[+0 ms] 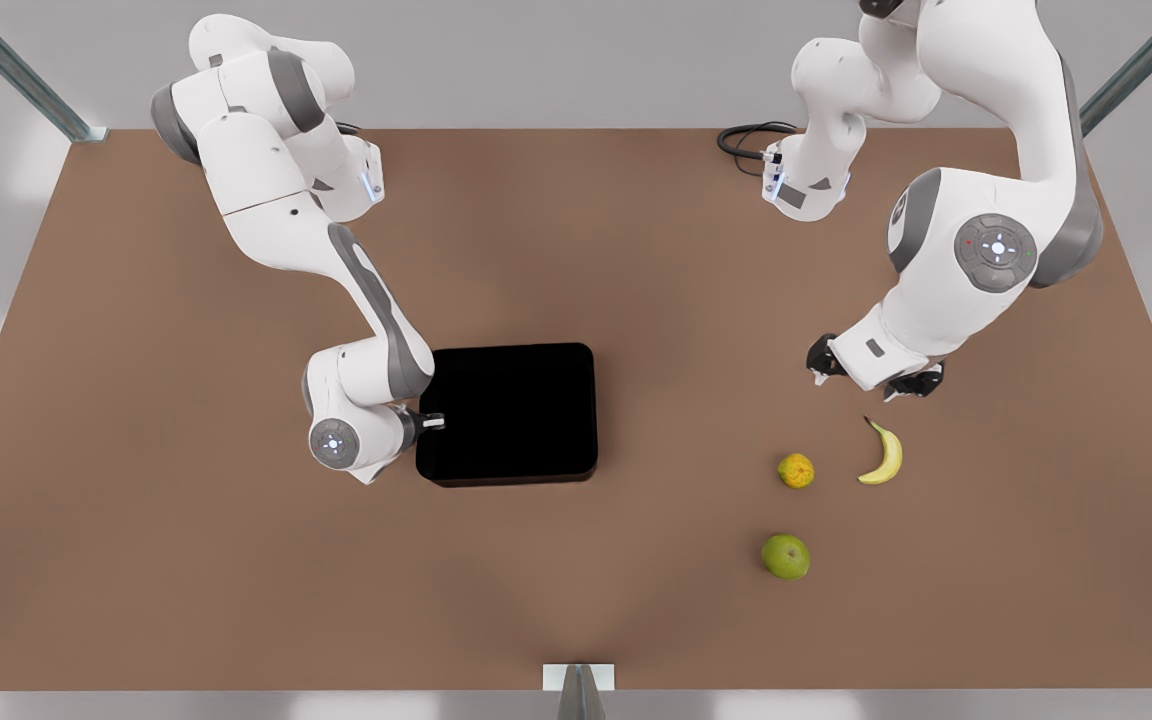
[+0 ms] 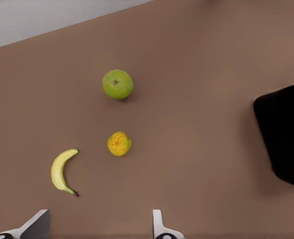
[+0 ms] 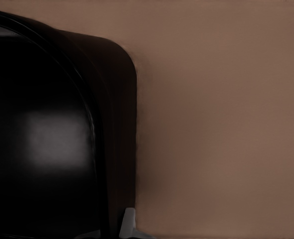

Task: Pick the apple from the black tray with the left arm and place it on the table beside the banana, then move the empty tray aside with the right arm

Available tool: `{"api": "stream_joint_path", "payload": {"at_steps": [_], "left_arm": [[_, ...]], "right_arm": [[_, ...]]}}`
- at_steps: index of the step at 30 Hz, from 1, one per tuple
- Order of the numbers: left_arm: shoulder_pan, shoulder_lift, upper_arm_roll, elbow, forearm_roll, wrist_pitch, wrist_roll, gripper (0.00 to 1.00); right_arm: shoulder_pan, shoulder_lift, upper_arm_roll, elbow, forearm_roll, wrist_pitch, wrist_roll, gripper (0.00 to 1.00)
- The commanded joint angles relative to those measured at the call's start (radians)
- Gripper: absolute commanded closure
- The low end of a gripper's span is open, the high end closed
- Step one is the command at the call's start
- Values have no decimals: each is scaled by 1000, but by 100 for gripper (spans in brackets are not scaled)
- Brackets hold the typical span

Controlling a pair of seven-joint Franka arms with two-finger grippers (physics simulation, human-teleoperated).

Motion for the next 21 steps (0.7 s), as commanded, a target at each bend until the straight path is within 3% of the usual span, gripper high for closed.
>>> {"api": "stream_joint_path", "payload": {"at_steps": [1, 10, 14, 21], "left_arm": [[0, -2, 0, 0, 3, -1, 43, 0], [0, 0, 2, 2, 3, 0, 42, 0], [2, 0, 3, 2, 5, 2, 42, 0], [3, -3, 9, 0, 25, 5, 43, 0]], "right_arm": [[0, -4, 0, 0, 1, -2, -84, 80], [-3, -111, -14, 49, 0, -174, -87, 85], [-11, -203, -61, 53, -10, -335, -118, 86], [-11, -291, -326, 128, -48, -623, -391, 86]]}}
